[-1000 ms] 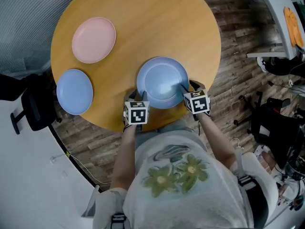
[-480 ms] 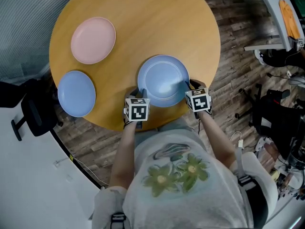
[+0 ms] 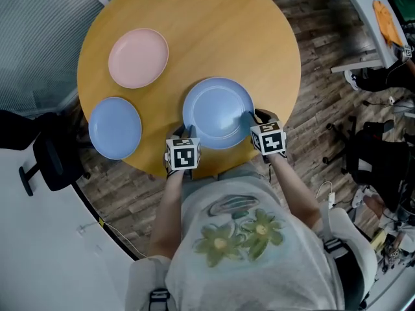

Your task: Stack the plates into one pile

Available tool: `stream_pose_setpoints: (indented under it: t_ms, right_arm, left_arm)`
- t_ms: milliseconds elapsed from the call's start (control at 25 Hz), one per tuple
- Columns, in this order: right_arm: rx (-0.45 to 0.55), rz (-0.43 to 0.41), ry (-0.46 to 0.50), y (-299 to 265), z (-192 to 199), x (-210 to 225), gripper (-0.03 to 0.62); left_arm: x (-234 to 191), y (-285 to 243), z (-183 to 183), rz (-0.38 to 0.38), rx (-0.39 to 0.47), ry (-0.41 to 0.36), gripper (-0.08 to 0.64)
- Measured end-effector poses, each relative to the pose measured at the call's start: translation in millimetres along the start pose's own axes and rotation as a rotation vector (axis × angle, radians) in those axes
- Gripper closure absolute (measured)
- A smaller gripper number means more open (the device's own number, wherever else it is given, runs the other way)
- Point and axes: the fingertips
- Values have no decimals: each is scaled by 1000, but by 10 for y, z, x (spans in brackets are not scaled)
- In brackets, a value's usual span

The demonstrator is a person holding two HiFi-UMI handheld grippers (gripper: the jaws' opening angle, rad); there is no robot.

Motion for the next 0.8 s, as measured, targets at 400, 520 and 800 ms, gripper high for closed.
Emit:
stream_pose_setpoints:
  t_ms: [400,520,800]
  right_arm:
    - [68,-81,32,244,-241,-804,499]
    - [86,-113,47,293,-335,-1017,499]
    - [94,-157,96,294,-527,-1441,499]
  left_arm:
    - [-520,770,182,-57,99,106,460]
    - [-677,958,213,-74,140,157,466]
    - [-1009,1182,385,-107,164,267,474]
Point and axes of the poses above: the fingertips, and each gripper's own axes: y backward along the fingers, x to its right, z out of its underside, and after that the axes turned 4 degrees about -y, right-handed
